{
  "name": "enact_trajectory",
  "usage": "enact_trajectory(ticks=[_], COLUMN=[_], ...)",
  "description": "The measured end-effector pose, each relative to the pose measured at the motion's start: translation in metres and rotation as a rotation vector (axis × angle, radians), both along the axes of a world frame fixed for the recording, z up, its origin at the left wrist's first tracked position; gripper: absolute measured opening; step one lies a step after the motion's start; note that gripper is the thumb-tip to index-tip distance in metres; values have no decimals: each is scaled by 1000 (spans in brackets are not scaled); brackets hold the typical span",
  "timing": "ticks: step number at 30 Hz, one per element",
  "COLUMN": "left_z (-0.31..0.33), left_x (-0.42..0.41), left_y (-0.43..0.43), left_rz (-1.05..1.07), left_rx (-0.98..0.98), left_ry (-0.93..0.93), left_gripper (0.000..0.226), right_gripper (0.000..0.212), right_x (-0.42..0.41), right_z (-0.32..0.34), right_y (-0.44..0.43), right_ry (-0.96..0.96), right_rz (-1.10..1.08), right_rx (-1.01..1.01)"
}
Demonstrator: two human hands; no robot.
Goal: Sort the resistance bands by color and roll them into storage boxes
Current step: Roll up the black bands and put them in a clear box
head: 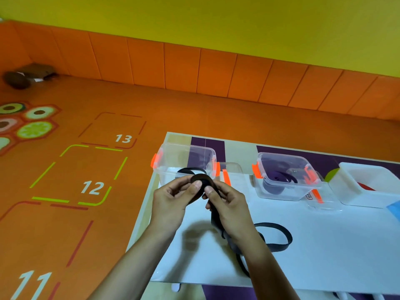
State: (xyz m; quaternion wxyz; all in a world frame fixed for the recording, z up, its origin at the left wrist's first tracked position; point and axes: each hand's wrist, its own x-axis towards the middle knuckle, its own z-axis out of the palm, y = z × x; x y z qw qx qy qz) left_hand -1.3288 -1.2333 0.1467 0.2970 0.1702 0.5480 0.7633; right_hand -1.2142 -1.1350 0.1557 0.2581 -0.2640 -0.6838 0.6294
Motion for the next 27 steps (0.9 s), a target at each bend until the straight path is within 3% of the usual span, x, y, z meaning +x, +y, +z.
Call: enact_trajectory(ticks=[5,8,12,15,19,24,27], left_z=[-4,0,10,19,23,12,8], left_x=[5,-3,-29,-38,-39,-30,-26], left_y=[3,2,-9,-17,-19,-15,-8], left_rz=[16,-75,-293,-500,-549,-443,-391], left_rx=[-26,-148,-369,-416,-338,-182,-24], left_ry=[16,72,371,548,470,275,129], left_gripper=[30,20,43,28,15,36,33], right_gripper=[19,19,22,26,23,18,17], right_x=[-6,-1,13,16,19,20,19], right_z=[-9,-7,-1,7,17,13,5], right_y=[-5,-1,19,19,16,17,15], right_ry=[-60,-132,-329,-452,-372,-170,-60], right_rz=[-7,39,211,331,357,180,86], right_rx=[53,104,343,448,365,179,54])
